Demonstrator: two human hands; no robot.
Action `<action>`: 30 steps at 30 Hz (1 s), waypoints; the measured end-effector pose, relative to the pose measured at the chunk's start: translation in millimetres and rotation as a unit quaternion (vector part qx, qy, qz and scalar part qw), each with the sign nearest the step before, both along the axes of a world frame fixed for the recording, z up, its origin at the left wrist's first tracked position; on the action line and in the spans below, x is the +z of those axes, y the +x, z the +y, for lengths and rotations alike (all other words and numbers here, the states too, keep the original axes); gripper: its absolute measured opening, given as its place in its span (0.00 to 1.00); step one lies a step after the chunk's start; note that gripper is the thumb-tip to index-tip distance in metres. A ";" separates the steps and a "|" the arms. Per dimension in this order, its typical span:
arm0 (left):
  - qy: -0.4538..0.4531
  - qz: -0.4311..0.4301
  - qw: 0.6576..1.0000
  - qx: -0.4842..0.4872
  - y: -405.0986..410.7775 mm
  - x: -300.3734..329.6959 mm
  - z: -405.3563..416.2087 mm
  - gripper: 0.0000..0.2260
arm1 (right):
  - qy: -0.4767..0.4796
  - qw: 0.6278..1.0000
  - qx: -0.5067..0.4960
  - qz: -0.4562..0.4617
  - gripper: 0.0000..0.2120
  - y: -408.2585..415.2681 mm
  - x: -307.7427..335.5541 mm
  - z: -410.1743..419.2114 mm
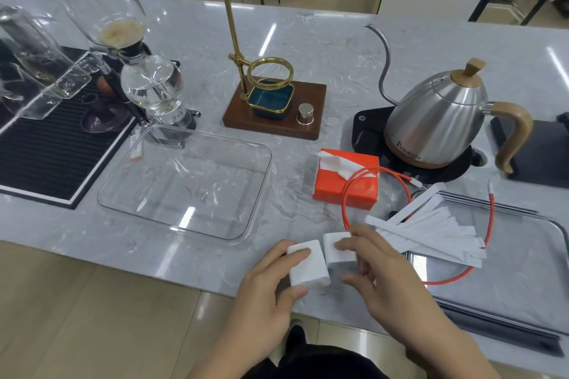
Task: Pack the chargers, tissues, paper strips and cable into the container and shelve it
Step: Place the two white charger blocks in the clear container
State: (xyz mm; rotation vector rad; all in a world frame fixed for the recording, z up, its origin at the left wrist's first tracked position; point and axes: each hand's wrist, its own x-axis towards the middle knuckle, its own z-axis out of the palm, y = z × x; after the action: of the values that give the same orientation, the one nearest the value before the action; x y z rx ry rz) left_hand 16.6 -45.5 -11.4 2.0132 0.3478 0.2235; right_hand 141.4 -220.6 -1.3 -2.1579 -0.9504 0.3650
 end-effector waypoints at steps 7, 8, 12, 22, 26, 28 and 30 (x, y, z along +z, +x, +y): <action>-0.247 0.004 0.969 0.019 -0.5 24.8 -6.6 0.16 | 0.109 0.993 -0.032 0.004 0.16 4.9 33.6 -6.1; -0.258 -0.003 0.966 0.018 0.1 28.0 -5.9 0.15 | 0.122 0.992 -0.035 0.017 0.16 5.4 35.7 -5.5; -0.340 -0.024 0.939 0.037 5.3 37.0 -6.9 0.16 | 0.187 0.978 -0.045 0.085 0.16 4.2 42.6 -0.9; -0.509 -0.040 0.855 0.094 16.8 56.0 -9.4 0.14 | 0.305 0.902 -0.151 0.265 0.19 -1.4 47.4 10.6; -0.555 -0.034 0.824 0.112 21.0 57.7 -7.7 0.15 | 0.325 0.875 -0.189 0.305 0.25 -1.4 47.3 10.8; -0.559 -0.029 0.821 0.113 23.0 57.9 -6.7 0.14 | 0.323 0.873 -0.194 0.309 0.21 -1.2 47.7 11.0; -0.564 -0.023 0.819 0.107 22.5 60.1 -5.1 0.13 | 0.313 0.874 -0.201 0.312 0.20 -0.6 46.8 11.2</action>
State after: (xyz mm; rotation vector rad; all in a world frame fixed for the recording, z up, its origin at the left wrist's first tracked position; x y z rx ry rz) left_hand 39.2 -50.6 48.7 0.7837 0.5170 0.1425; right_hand 140.7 -209.4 45.6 -1.4294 -0.1858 0.4325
